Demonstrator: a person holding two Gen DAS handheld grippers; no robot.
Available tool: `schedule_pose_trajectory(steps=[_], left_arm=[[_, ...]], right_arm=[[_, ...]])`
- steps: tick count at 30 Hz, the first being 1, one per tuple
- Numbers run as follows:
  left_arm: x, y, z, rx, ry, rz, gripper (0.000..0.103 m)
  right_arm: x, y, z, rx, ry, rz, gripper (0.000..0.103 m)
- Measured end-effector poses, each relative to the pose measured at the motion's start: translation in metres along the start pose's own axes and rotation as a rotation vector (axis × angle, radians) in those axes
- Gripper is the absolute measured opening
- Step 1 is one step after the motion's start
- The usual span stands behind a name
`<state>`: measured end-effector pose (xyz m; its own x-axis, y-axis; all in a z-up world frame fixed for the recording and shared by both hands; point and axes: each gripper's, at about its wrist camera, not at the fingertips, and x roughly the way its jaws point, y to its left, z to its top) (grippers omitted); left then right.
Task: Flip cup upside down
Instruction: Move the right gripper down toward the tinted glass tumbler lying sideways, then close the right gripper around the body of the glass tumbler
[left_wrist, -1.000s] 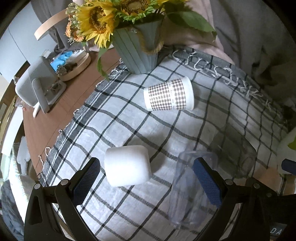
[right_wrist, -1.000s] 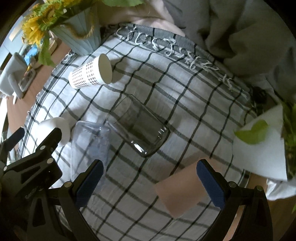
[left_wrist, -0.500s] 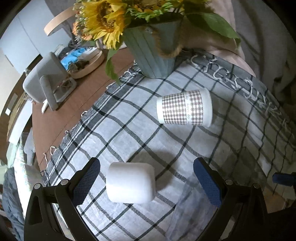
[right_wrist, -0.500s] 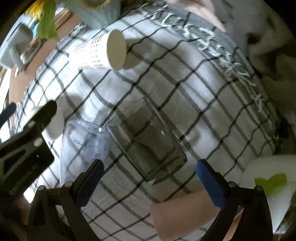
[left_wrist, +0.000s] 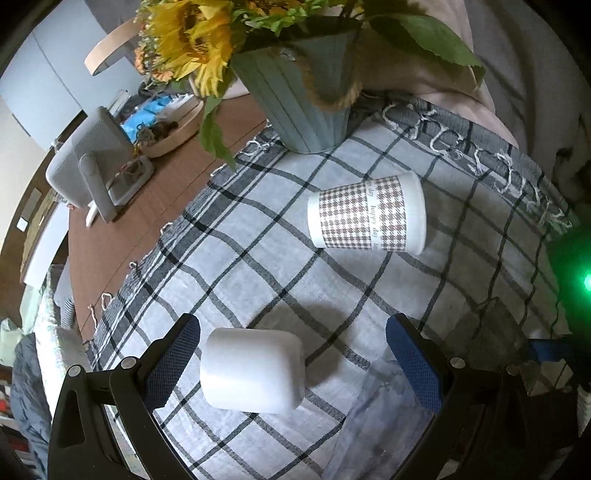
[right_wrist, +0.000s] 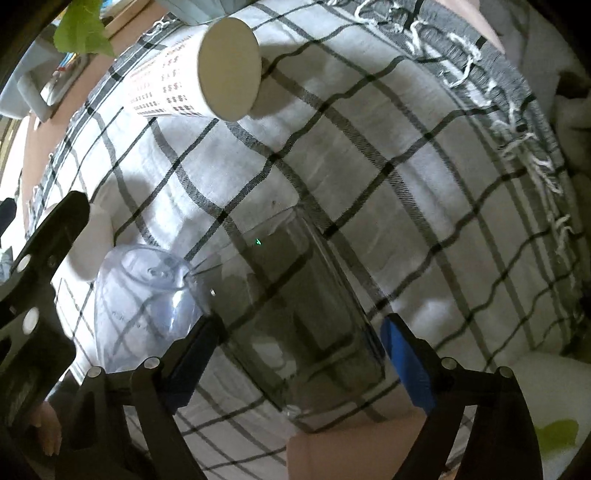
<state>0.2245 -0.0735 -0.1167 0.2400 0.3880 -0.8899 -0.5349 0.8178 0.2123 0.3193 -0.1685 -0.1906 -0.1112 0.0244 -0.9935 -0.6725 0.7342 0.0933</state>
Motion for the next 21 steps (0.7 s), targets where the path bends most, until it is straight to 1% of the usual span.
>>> schedule_pose_trajectory(steps=[4, 8, 13, 17, 19, 21], left_arm=[[0.001, -0.004, 0.000, 0.021, 0.002, 0.009, 0.103], [0.000, -0.004, -0.001, 0.026, 0.005, -0.004, 0.103], [-0.005, 0.000, -0.003, 0.034, -0.017, -0.004, 0.103], [-0.008, 0.001, -0.005, 0.056, -0.030, -0.019, 0.103], [-0.012, 0.003, -0.007, 0.068, -0.046, -0.025, 0.103], [-0.017, 0.006, -0.008, 0.083, -0.063, -0.029, 0.103]], right_arm=[[0.009, -0.001, 0.010, -0.004, 0.004, 0.008, 0.085], [0.013, -0.001, 0.013, 0.005, -0.004, 0.008, 0.081], [0.012, -0.002, 0.002, 0.043, -0.017, -0.012, 0.078], [0.004, -0.005, -0.007, 0.086, -0.023, -0.024, 0.076], [-0.006, -0.006, -0.019, 0.105, -0.027, -0.031, 0.076], [-0.011, -0.008, -0.023, 0.127, -0.039, -0.045, 0.075]])
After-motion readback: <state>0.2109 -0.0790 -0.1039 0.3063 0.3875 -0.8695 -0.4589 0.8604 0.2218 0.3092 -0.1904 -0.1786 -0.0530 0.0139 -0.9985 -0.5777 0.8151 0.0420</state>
